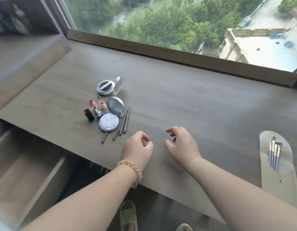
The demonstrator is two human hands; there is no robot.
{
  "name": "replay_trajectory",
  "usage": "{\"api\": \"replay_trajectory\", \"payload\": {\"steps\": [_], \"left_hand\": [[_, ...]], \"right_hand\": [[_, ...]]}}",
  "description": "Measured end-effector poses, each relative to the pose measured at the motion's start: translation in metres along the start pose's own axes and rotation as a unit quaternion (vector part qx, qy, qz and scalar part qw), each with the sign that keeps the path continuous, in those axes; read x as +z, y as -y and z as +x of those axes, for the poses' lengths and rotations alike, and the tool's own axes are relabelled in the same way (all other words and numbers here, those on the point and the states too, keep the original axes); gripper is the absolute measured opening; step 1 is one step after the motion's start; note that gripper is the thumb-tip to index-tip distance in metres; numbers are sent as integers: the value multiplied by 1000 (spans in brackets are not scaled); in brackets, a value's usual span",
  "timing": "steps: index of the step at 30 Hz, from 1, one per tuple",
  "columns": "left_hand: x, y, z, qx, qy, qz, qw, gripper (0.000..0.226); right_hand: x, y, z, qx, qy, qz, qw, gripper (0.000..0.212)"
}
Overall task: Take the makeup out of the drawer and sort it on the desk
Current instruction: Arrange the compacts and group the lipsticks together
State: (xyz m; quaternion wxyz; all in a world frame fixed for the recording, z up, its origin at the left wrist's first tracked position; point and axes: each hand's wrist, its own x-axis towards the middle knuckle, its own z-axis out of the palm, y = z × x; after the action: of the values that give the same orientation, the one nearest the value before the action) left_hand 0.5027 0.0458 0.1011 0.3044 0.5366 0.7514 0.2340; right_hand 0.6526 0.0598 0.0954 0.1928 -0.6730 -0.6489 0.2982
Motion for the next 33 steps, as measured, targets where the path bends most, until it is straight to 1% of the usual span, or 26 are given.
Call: {"api": "replay_trajectory", "payload": {"steps": [5, 10, 12, 14, 15, 18, 20, 21, 22, 23, 25, 26, 29, 31, 33], "left_hand": [[-62, 54, 35, -21, -33, -1, 999, 12], [-99, 84, 68, -43, -63, -1, 997, 29], [-108, 89, 81, -61, -80, 7, 995, 37], [-114, 90, 87, -63, -93, -3, 994, 39], [-117, 89, 90, -51, -102, -14, 993, 39], [-138, 76, 106, 32, -154, -73, 985, 34], [-157, 60, 134, 71, -188, -119, 972, 28], [-165, 54, 156, 76, -187, -126, 971, 22], [-171, 48, 181, 71, -167, -113, 977, 17], [-177, 45, 207, 64, -130, -77, 986, 18], [-182, 42, 254, 65, -27, 38, 997, 37], [-182, 42, 271, 72, 24, 105, 992, 49], [-173, 42, 304, 102, 139, 268, 948, 81], [-163, 40, 316, 113, 191, 324, 920, 96], [-154, 40, 321, 116, 226, 360, 898, 107]], "right_hand": [[62, 69, 35, -3, 7, 38, 999, 27], [93, 122, 74, 11, -81, 90, 993, 38], [97, 135, 92, 19, -90, 93, 991, 43], [99, 142, 104, 17, -88, 89, 992, 42], [100, 146, 109, 17, -85, 86, 993, 40], [104, 152, 120, 21, -75, 69, 995, 28], [106, 152, 124, 27, -78, 62, 995, 22], [107, 151, 125, 31, -82, 60, 994, 19], [107, 151, 127, 34, -85, 56, 994, 17], [107, 150, 127, 35, -85, 52, 994, 17], [108, 150, 128, 34, -84, 48, 995, 17], [108, 149, 128, 34, -85, 51, 995, 16], [108, 149, 129, 35, -85, 64, 994, 15], [108, 148, 130, 39, -83, 76, 993, 17], [110, 148, 130, 39, -72, 75, 994, 23]]}}
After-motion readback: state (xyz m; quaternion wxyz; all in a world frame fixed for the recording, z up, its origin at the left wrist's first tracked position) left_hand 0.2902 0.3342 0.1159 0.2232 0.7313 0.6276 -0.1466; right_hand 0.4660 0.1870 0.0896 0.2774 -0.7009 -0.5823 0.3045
